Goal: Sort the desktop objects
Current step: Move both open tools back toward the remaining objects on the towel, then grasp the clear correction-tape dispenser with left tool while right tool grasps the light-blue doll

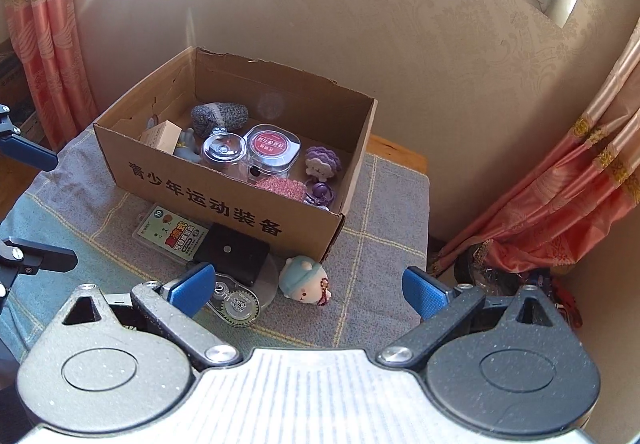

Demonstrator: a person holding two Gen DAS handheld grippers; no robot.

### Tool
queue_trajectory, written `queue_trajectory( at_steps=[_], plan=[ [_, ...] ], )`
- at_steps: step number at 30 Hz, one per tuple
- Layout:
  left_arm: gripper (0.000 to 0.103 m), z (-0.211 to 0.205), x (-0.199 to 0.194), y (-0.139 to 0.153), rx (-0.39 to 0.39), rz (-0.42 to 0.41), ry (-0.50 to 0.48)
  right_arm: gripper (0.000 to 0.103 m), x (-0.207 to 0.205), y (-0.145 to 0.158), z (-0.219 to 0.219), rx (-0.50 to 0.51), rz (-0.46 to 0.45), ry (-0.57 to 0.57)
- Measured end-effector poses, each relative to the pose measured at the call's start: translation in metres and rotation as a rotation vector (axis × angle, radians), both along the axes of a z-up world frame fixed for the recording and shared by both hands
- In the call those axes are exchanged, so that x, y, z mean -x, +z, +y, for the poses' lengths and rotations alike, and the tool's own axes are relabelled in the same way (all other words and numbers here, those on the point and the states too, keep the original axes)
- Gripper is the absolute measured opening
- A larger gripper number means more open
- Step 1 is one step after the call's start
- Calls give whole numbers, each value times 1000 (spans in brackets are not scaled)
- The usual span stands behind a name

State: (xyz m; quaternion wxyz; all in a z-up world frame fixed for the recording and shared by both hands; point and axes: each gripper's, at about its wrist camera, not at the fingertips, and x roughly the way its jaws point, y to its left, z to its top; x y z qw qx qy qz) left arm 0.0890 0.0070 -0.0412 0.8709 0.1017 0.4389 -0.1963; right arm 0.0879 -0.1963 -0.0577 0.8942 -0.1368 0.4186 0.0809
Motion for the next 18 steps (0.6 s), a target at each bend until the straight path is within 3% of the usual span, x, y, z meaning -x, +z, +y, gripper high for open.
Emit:
queue_trajectory(
  at_steps=[8,12,18],
  plan=[
    [92,-6,-8,-24,56,29,87,101,5,-40,-18,-90,36,-73],
    [92,-17,-6,-33,88,31,82,101,13,-58,-23,-134,49,-105],
    [92,-41,-5,-49,98,22,94,102,25,-79,-28,-114,48,-124]
  ],
)
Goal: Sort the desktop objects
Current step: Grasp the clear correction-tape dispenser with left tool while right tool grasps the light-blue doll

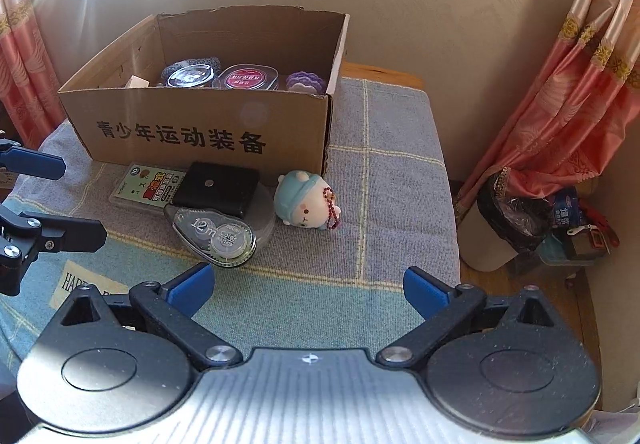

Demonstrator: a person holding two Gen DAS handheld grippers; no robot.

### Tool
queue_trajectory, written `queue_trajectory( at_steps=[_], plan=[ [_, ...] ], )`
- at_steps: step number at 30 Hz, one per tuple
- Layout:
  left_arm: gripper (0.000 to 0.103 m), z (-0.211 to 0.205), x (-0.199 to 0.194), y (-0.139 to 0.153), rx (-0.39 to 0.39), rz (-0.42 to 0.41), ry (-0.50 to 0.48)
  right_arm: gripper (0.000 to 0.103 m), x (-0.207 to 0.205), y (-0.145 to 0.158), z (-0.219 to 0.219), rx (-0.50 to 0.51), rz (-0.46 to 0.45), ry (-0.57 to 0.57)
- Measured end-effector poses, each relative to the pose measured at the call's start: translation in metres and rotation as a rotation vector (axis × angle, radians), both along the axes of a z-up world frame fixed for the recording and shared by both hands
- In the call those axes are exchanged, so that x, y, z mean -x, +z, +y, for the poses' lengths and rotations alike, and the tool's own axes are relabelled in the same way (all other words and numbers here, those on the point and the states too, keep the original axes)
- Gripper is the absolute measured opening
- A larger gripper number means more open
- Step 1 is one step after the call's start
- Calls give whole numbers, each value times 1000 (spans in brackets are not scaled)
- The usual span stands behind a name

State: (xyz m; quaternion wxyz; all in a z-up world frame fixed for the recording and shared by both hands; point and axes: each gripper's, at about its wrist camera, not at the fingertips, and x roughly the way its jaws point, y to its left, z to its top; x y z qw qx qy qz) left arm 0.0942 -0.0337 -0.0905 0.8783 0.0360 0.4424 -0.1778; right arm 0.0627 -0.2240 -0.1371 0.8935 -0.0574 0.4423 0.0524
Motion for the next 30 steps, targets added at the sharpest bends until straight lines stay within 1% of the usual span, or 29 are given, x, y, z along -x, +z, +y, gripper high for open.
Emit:
queue_trajectory(
  at_steps=[3,7,13,15,18,22,26,30],
  plan=[
    [92,-10,-1,-9,19,5,18,102,9,-7,-7,20,-3,-9],
    [92,-23,-2,-19,36,2,48,103,17,-12,-15,13,-7,-8],
    [92,-41,-6,-33,7,-21,83,103,20,-20,-24,9,-7,0],
    [92,-44,-7,-38,7,-18,99,103,21,-22,-28,8,-8,-2],
    [92,-48,-8,-43,7,-39,115,103,21,-25,-34,9,-7,-5],
    [93,-56,-10,-51,-13,-52,145,103,21,-27,-42,-16,-2,-11],
    [93,-62,-12,-57,-10,-47,165,103,21,-33,-42,-22,11,1],
    [93,-69,-14,-59,-42,-77,168,103,21,-41,-43,-10,33,11]
  ],
)
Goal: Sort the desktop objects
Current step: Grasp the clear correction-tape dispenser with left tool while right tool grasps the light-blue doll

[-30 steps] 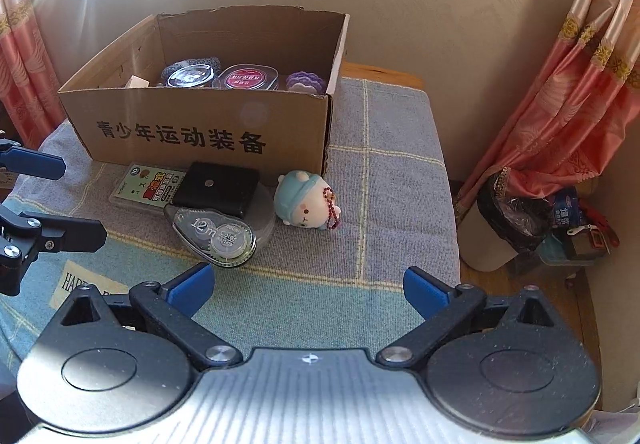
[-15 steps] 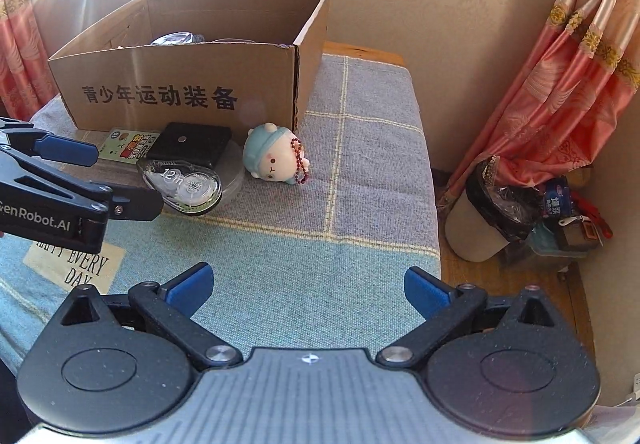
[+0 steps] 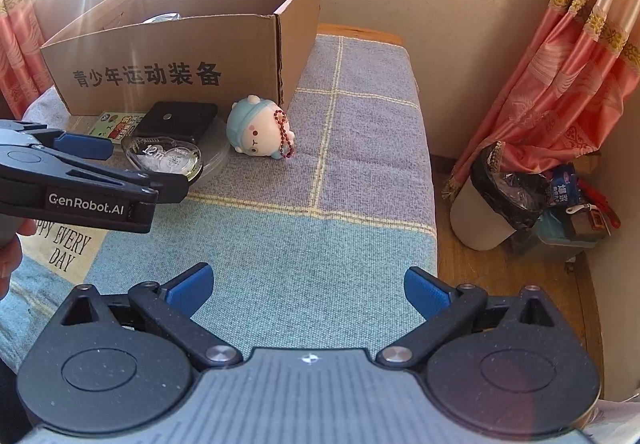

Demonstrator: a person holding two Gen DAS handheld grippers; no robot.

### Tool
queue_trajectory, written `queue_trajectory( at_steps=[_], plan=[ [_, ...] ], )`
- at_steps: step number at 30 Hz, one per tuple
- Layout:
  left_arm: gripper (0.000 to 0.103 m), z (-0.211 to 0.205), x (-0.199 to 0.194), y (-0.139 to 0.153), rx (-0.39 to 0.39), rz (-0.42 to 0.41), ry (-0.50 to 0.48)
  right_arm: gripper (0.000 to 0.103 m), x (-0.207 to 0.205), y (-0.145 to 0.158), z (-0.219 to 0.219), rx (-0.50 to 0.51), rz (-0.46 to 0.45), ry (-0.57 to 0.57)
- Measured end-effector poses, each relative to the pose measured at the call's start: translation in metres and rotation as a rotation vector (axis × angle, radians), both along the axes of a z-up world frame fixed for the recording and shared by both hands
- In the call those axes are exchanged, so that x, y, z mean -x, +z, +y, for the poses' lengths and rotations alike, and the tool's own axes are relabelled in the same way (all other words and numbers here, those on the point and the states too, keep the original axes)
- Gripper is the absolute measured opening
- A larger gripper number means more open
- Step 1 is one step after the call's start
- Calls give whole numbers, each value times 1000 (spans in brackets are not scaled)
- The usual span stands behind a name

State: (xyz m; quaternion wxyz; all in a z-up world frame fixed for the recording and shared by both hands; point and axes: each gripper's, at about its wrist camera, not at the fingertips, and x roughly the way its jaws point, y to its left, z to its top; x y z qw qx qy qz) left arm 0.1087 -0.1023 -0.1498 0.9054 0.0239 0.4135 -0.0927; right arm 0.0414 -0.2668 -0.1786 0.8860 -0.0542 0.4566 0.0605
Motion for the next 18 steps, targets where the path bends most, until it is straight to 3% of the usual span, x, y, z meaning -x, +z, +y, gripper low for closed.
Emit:
queue_trajectory(
  at_steps=[18],
  plan=[
    [90,7,-7,-5,26,-5,37,102,-32,3,-5,0,-44,80]
  ],
)
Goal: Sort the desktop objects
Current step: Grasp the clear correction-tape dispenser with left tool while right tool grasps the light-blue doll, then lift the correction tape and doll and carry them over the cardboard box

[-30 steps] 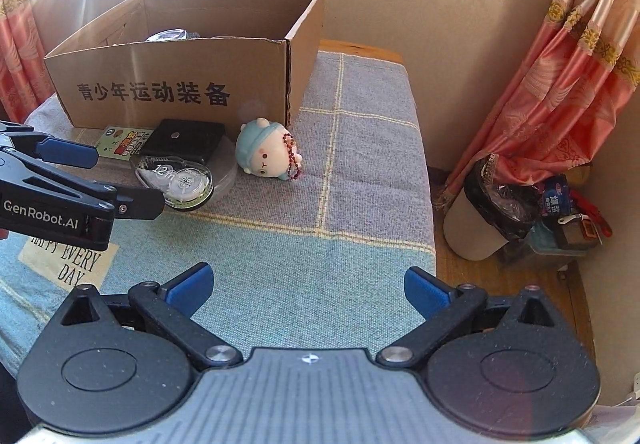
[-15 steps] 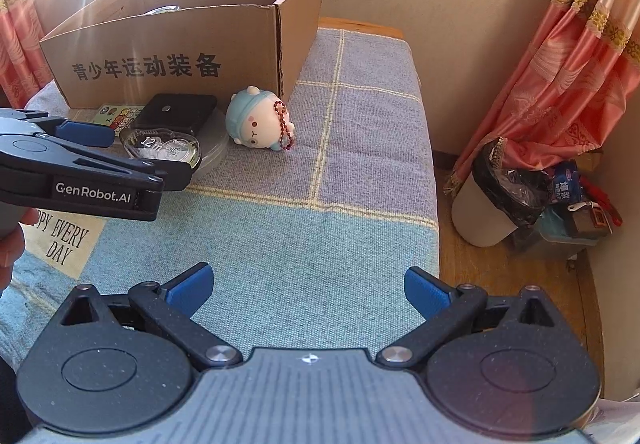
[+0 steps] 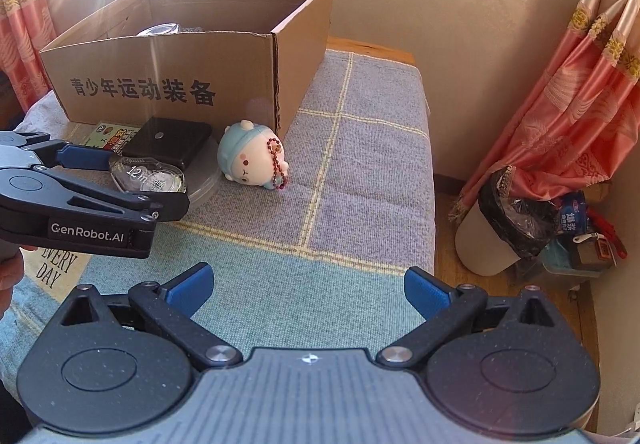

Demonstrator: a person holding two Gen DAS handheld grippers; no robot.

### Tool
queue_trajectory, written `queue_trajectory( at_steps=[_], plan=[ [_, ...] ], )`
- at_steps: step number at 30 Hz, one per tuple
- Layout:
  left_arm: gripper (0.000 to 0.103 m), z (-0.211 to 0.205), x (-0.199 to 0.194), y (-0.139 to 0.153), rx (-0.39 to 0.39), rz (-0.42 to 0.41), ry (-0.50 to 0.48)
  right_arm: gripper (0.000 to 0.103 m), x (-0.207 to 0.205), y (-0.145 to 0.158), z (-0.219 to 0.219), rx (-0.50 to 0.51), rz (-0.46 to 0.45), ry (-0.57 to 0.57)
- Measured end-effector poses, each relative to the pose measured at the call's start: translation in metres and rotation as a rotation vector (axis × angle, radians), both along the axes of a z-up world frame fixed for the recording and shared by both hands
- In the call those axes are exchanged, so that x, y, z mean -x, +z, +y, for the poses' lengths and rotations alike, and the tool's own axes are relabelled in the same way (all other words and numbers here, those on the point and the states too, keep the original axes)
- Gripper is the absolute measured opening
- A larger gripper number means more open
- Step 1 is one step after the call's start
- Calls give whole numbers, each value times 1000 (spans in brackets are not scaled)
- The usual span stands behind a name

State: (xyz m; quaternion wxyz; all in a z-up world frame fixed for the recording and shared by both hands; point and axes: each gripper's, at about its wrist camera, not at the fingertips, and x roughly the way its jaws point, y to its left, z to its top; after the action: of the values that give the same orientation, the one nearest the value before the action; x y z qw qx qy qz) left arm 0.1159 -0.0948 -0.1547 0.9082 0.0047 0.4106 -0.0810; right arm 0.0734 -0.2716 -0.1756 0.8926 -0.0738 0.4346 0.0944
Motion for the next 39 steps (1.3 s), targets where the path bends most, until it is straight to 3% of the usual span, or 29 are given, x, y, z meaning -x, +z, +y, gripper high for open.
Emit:
queue_trajectory(
  at_steps=[8,22,30,34,39],
  plan=[
    [89,10,0,8,-39,-11,32,88,-29,-8,7,-77,-4,71],
    [89,23,-7,19,-22,-14,29,72,-68,-16,20,-75,-20,188],
    [89,27,-9,15,-14,2,29,62,-73,-19,26,-64,-20,236],
    [89,27,-10,14,-11,8,30,49,-73,-19,29,-71,-11,250],
    [90,28,-9,15,-14,5,28,48,-72,-16,29,-70,-7,248]
  ],
)
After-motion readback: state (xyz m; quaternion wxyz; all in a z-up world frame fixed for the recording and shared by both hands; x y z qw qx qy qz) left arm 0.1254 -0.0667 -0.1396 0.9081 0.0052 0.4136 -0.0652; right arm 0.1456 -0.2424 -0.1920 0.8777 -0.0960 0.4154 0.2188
